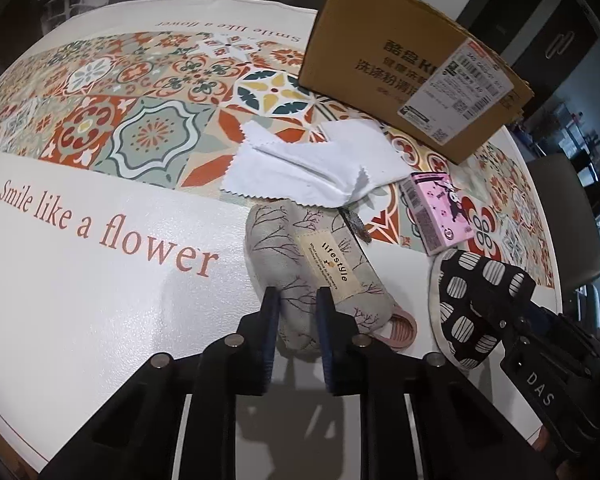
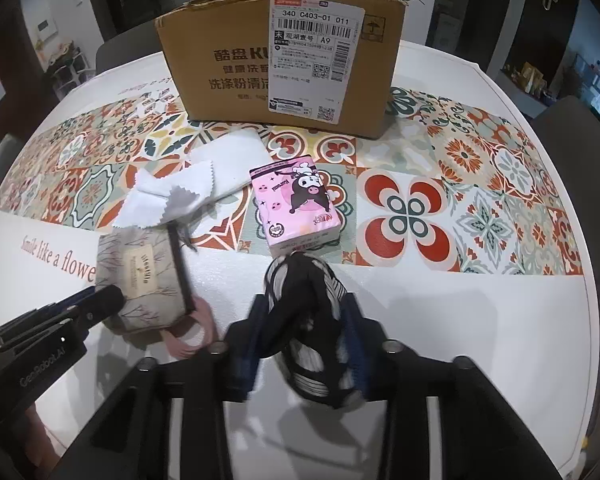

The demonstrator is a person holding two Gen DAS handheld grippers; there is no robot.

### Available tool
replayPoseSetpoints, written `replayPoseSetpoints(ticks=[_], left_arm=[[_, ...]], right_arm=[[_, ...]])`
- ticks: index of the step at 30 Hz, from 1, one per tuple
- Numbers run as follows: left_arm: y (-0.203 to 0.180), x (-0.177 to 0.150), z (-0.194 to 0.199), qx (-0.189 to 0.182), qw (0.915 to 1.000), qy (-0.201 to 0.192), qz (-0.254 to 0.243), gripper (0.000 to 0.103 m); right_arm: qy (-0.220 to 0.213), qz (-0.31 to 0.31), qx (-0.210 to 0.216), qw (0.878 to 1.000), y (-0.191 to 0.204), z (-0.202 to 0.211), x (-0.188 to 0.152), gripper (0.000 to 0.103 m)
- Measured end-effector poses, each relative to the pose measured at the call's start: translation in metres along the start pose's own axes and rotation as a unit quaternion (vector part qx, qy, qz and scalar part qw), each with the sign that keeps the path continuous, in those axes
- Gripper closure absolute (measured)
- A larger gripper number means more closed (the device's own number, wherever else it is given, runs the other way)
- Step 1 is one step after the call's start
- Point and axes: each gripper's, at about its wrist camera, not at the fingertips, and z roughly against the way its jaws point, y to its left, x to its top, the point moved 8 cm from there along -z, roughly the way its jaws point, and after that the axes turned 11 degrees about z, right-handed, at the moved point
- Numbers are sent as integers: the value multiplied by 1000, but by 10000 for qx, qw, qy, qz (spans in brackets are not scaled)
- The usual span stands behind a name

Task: Organize soft objects
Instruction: 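Grasp the grey pouch with the left tool while the right tool grasps the patterned slipper, then lift both held items and carry them over the cardboard box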

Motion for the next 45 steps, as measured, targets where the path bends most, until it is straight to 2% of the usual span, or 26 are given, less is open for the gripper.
replayPoseSetpoints(ticks=[5, 22, 45], left_arm=[[-6, 1, 9, -50, 9997, -137, -215, 91], [-34, 11, 50, -302, 9925, -774, -892, 94], [-57, 39, 109, -545, 9744, -1701, -1365, 96]], right_arm=[[-26, -39, 119, 9999, -1, 3, 0, 78], [-482, -6, 200, 9986, -4, 41, 14, 80], [-1253, 118, 239, 9918, 2, 95, 51, 80]])
